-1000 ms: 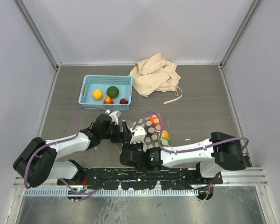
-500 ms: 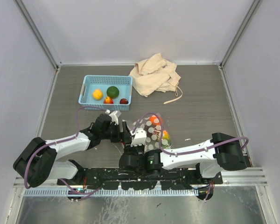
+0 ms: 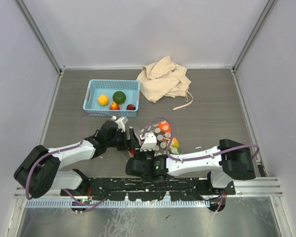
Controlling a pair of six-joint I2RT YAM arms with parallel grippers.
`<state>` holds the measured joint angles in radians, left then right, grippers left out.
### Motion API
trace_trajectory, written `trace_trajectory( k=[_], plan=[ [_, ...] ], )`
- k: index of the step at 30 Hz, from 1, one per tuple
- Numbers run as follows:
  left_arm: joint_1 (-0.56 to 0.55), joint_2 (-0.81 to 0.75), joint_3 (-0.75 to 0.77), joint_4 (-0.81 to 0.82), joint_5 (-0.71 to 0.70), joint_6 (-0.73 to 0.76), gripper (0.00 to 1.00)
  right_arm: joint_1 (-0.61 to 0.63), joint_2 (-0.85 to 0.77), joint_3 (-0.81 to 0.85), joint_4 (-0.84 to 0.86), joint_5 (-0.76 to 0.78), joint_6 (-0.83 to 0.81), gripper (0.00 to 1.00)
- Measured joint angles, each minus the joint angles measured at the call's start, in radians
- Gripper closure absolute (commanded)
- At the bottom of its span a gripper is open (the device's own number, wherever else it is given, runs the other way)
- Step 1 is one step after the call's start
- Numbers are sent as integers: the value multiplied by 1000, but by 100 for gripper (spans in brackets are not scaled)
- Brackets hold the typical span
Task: Open the zip-top bag and remove the fake food
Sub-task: Pick up the fake fruit from the zipper food storage bag.
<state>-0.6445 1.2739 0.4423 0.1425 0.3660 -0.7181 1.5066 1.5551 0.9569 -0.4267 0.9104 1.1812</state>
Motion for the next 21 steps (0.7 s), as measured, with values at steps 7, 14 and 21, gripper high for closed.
trace_trajectory(
  k=[7, 14, 21],
  plan=[
    [0, 0, -1, 3, 1, 0, 48, -34, 13, -3, 21, -3, -8, 75],
    [0, 0, -2, 4, 2, 0, 48, -34, 20, -37, 33, -11, -10, 94],
    [0, -1, -7, 13, 5, -4, 49, -34, -47, -122, 51, -11, -33, 99]
  ],
)
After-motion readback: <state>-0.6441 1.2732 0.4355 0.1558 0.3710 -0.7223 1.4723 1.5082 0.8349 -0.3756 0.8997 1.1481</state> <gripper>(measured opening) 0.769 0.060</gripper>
